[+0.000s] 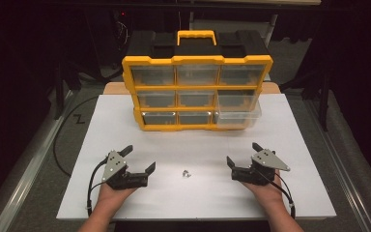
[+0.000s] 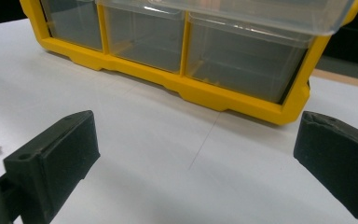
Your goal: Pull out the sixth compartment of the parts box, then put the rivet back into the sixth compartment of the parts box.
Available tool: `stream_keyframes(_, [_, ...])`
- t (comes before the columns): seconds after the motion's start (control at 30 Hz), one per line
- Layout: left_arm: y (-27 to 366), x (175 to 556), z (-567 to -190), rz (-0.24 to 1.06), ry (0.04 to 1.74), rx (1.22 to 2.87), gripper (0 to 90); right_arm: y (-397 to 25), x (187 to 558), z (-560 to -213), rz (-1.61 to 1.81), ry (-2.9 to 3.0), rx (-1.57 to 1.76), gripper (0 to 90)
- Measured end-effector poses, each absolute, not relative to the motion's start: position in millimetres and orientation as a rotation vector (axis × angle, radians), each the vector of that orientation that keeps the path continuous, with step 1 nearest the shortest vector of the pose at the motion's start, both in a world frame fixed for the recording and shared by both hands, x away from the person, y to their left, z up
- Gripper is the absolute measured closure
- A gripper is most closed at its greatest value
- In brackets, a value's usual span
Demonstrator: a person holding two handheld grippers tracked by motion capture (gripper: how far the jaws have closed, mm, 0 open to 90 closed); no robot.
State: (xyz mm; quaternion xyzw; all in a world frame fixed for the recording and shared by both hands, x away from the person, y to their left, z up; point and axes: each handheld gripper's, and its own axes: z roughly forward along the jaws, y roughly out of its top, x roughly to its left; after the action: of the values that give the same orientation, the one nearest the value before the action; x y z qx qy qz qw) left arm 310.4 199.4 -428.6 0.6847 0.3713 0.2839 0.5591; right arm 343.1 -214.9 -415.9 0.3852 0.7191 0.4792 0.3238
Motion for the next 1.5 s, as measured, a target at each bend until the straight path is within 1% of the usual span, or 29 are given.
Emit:
stream_keyframes(0.73, [197.0,312.0,-429.8,0.656,0.882,1.634,2.0,-221.8,345.0,-418.2,1.214,1.921,1.078,1.1])
stream_keyframes(0.87, [197.0,313.1,-430.0,0.651,0.886,1.632,2.0,-221.2,343.9,-416.0,1.167,1.916,1.061,3.3])
stream_keyframes(1.0, [196.9,313.2,-430.0,0.653,0.878,1.633,1.8,-220.0,344.5,-415.9,1.149,1.925,1.066,3.5])
stream_keyframes(1.23, [195.7,313.0,-429.7,0.651,0.876,1.642,2.2,-220.1,349.2,-418.4,1.091,1.978,1.111,1.1])
stream_keyframes(1.5, [197.5,315.9,-429.2,0.634,0.893,1.638,3.3,-221.9,349.7,-417.7,1.052,2.003,1.138,1.0])
